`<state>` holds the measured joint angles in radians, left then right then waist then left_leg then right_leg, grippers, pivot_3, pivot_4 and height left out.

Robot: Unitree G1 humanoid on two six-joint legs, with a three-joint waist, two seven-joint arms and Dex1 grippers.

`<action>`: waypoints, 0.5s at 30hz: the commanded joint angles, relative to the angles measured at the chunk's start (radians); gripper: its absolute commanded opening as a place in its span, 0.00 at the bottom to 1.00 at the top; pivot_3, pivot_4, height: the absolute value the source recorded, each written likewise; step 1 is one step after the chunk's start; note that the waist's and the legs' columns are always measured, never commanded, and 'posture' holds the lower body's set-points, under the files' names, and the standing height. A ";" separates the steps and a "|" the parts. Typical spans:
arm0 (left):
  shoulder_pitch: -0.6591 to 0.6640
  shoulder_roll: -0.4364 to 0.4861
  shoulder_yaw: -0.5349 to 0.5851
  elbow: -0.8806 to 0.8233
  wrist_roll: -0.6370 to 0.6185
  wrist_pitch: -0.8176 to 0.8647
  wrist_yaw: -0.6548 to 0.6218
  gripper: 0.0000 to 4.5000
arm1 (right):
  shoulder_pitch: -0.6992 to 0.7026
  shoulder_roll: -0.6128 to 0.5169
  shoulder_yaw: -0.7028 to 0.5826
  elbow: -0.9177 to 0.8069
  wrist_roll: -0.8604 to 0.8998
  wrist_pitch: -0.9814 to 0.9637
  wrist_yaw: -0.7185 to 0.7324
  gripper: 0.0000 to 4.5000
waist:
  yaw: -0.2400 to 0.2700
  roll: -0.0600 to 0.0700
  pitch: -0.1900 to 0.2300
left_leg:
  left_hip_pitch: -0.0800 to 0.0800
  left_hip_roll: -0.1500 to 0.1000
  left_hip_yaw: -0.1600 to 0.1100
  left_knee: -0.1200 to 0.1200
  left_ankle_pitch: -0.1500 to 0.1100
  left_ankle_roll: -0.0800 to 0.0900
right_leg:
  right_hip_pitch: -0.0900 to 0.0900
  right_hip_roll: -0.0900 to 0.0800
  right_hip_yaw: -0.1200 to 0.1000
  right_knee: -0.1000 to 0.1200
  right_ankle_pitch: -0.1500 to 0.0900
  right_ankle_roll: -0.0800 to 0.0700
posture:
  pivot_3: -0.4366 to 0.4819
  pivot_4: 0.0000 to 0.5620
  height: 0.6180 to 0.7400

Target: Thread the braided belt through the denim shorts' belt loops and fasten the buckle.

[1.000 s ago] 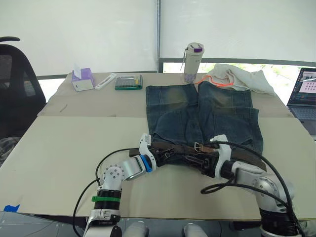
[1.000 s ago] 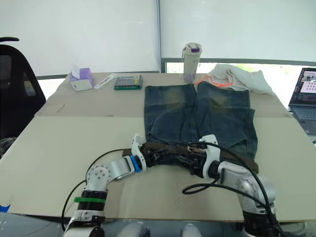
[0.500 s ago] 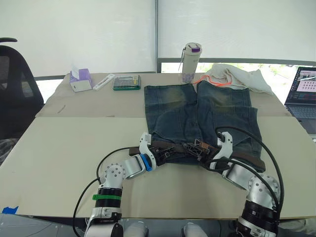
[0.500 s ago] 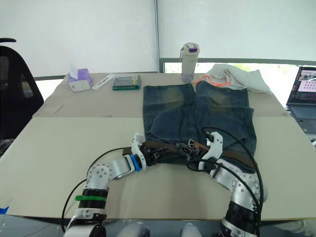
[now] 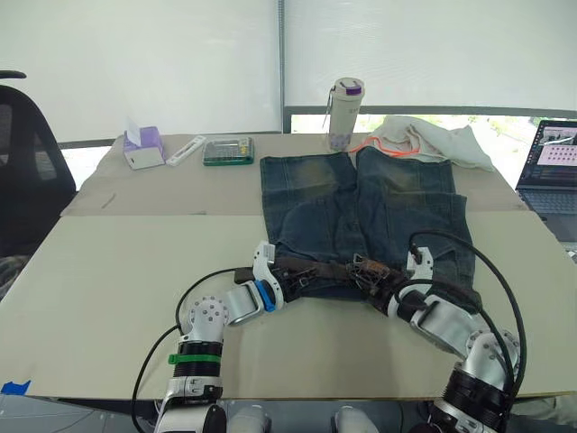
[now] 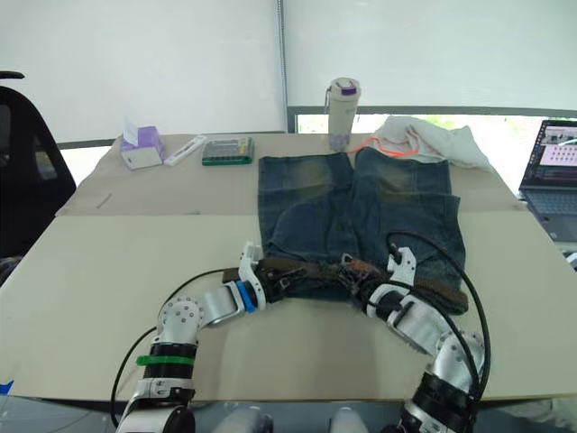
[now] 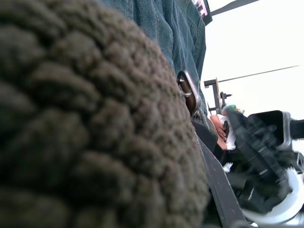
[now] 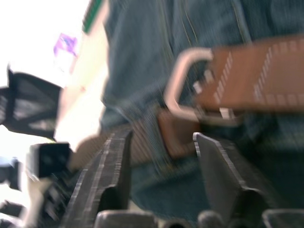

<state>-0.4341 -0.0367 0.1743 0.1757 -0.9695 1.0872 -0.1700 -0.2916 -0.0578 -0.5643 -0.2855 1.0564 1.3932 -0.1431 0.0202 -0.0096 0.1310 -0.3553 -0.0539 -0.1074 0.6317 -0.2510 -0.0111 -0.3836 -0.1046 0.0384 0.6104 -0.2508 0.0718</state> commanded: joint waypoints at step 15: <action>0.028 -0.033 0.008 0.058 0.057 0.028 0.004 0.00 | -0.021 -0.007 0.088 0.013 -0.024 -0.105 -0.029 0.54 | -0.007 0.000 0.000 | 0.000 -0.001 -0.001 0.000 0.000 0.000 | 0.001 -0.002 -0.001 -0.001 -0.001 0.002 | 0.48 0.27 1.00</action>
<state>-0.4351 -0.0551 0.1970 0.1724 -0.9441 1.0915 -0.1771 -0.3086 -0.0673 -0.4842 -0.2644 1.0251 1.3038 -0.1644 0.0136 -0.0098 0.1310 -0.3552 -0.0547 -0.1081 0.6315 -0.2510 -0.0110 -0.3825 -0.1061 0.0371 0.6098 -0.2518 0.0737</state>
